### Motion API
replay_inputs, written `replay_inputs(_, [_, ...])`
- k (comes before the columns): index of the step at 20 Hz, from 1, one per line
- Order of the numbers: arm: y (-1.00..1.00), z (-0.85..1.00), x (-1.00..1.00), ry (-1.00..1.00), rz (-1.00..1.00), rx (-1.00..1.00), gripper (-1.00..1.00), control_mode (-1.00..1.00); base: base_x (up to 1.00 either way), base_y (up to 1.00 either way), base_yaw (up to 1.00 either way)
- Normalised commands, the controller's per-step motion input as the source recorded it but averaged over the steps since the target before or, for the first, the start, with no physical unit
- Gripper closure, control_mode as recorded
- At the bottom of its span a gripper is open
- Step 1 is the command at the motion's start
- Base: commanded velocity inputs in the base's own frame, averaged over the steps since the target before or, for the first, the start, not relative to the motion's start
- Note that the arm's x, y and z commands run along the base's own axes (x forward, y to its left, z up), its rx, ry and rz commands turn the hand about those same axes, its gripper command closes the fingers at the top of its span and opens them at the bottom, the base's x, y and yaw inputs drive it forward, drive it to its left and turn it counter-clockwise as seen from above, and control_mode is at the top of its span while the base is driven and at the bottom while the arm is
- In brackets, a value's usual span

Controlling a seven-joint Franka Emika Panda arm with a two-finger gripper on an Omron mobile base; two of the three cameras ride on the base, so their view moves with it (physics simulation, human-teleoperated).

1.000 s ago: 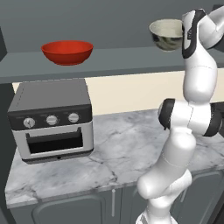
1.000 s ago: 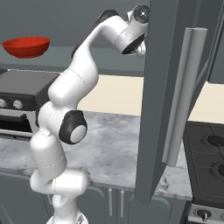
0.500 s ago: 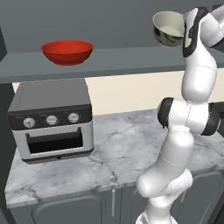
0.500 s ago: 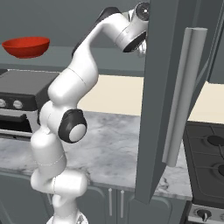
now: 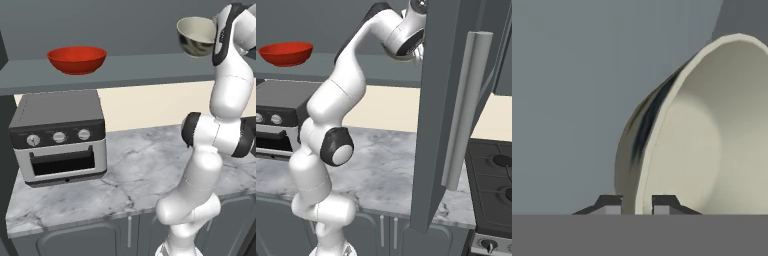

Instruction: Move the bowls from the cabinet to the plates on the dining table.

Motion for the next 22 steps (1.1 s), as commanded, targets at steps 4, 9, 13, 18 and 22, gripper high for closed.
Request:
replay_inputs(4, [0.07,-0.01,-0.52,0.05,0.0,-0.03,1.0,-1.0,0.0,0.0,0.0])
replay_inputs(9, [0.04,-0.07,-0.78,-0.01,0.0,0.0,1.0,-1.0,0.0,0.0,0.0])
replay_inputs(13, [0.04,-0.19,-0.93,-0.09,0.0,0.0,1.0,-1.0,0.0,0.0,0.0])
replay_inputs(18, [0.15,-0.13,-1.0,-0.09,0.0,0.0,1.0,-1.0,0.0,0.0,0.0])
replay_inputs(22, [0.32,-0.08,-0.98,-0.07,0.0,-0.01,1.0,-1.0,0.0,0.0,0.0])
